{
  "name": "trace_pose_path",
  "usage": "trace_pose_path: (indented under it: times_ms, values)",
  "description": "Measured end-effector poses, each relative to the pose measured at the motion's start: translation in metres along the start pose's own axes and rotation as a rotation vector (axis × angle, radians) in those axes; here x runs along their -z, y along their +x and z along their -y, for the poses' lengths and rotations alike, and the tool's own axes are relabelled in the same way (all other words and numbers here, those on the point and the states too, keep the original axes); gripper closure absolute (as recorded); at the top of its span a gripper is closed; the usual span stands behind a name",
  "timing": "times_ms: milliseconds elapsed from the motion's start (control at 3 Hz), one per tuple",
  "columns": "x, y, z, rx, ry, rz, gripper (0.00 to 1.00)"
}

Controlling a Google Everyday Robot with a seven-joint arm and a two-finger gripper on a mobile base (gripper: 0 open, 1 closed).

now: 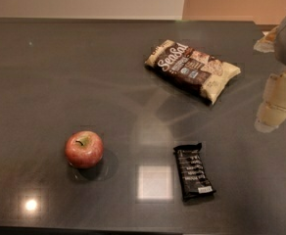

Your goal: Move rxbar chocolate near apple

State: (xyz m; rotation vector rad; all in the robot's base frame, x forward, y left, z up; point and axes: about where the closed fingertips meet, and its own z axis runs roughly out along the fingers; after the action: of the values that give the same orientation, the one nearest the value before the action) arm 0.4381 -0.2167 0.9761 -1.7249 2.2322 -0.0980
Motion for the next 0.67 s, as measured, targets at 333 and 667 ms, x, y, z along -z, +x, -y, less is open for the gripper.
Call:
trace_pose_path:
  times_ms: [333, 667]
  values:
    - [0.0, 0.0, 0.0, 0.0, 0.0, 0.0, 0.0]
    - [-0.0019, -0.0028, -0.0077, 0.041, -0.021, 0.038, 0.0]
